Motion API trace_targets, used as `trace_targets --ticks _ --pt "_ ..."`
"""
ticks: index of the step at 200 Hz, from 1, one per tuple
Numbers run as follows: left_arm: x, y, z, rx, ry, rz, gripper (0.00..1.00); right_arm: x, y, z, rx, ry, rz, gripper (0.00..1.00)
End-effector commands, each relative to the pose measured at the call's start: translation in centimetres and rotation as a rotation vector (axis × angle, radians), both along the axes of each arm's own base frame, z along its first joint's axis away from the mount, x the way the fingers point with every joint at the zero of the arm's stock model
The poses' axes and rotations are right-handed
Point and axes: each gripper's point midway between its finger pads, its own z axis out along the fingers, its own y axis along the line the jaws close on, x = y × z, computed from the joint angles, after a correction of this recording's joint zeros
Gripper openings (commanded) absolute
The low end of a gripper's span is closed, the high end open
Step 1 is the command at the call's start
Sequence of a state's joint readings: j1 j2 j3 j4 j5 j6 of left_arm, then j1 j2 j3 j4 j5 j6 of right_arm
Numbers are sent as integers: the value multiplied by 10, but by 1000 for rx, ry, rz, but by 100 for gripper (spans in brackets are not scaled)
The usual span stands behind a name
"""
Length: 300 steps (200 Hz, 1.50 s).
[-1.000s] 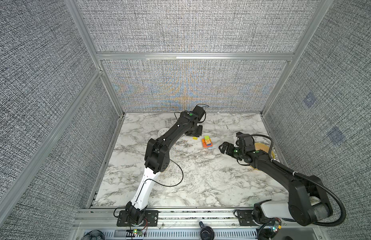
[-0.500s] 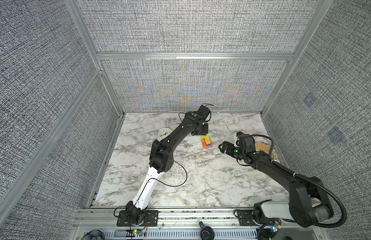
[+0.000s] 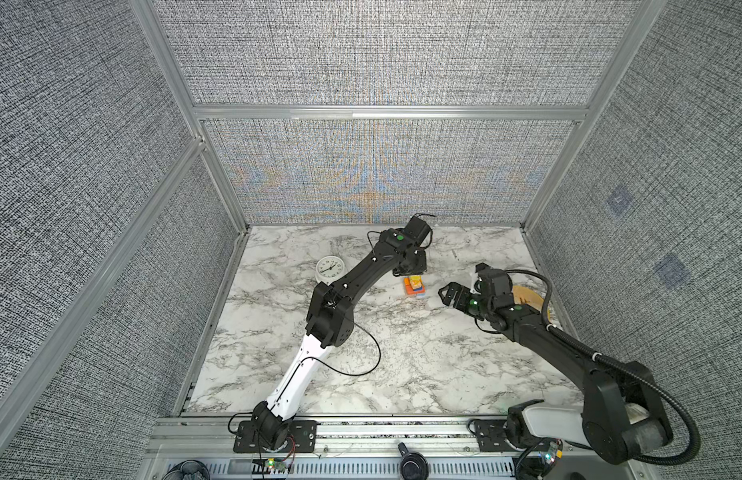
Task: Build the wood block tower
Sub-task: 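Carry the yellow cube toward the stack while the right gripper draws back, then lower the yellow cube onto the stack and open the left gripper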
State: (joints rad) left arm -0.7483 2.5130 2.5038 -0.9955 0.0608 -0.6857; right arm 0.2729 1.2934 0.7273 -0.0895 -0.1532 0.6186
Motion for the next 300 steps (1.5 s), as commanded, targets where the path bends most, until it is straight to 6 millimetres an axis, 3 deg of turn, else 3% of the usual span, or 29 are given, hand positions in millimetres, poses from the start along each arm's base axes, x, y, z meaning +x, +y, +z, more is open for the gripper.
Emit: trace_targets --ticks 1,150,300 --pt "5 -1 1 -6 -16 18 25 2 1 3 9 -16 -5 99" --pt "6 -3 -9 -4 -3 20 28 3 1 0 11 -10 -4 99" --pt "5 -4 -3 -11 -16 12 56 3 2 1 7 -13 2 99"
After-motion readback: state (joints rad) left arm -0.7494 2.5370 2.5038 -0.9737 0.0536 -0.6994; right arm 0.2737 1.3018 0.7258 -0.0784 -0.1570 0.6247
